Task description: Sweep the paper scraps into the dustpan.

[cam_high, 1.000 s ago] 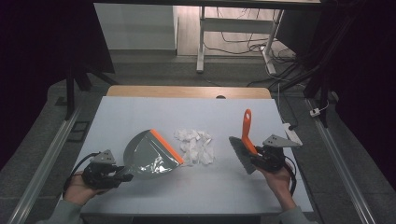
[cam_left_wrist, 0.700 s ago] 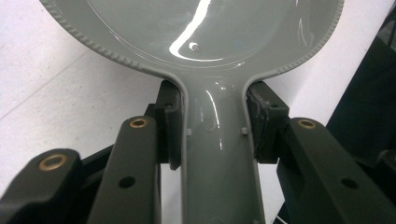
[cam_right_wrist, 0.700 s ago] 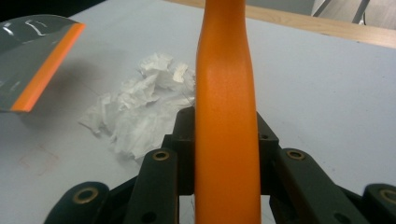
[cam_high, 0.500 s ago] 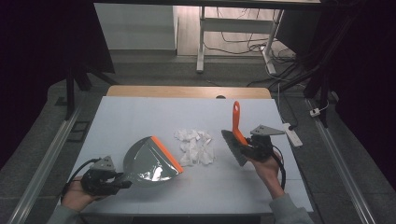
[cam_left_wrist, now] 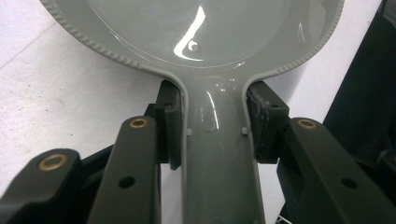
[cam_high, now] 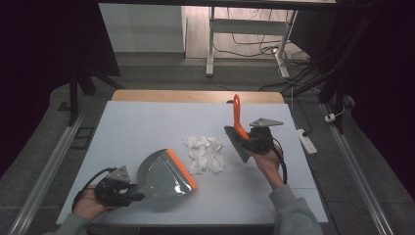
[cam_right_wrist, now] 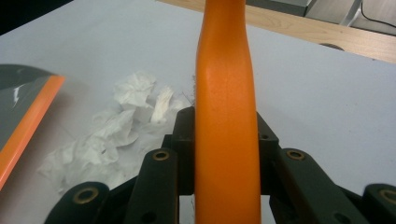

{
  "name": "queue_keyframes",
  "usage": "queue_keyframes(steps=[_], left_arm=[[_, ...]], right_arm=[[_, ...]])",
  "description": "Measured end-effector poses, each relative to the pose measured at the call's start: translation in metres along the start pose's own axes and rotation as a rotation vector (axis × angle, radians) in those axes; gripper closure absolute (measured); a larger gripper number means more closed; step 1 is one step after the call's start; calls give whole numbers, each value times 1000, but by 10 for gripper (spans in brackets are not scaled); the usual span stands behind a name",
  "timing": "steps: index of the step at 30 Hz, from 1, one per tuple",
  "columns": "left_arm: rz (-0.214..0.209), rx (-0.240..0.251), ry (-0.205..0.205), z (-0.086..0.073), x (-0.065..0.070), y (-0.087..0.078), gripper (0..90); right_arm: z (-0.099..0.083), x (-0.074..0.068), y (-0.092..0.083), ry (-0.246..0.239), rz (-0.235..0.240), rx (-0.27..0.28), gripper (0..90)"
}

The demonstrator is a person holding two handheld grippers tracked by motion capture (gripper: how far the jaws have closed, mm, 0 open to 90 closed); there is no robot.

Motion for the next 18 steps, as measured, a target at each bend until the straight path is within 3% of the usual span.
queue_keyframes(steps=[7, 18], left_arm=[[-6, -2, -18, -1, -1, 3, 617], [-8, -9, -23, -4, 0, 4, 616]], right_arm=[[6, 8, 10, 29, -8, -4, 699], [10, 11, 25, 19, -30, -40, 699]])
Point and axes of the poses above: each handheld gripper's, and its own axes: y roughly forward along the jaws, z roughly out of its top, x roughly to its right, the point moved 8 cm from there along y, roughly forward along the jaws, and after that the axes turned 4 degrees about -x, right-handed, at the moved point
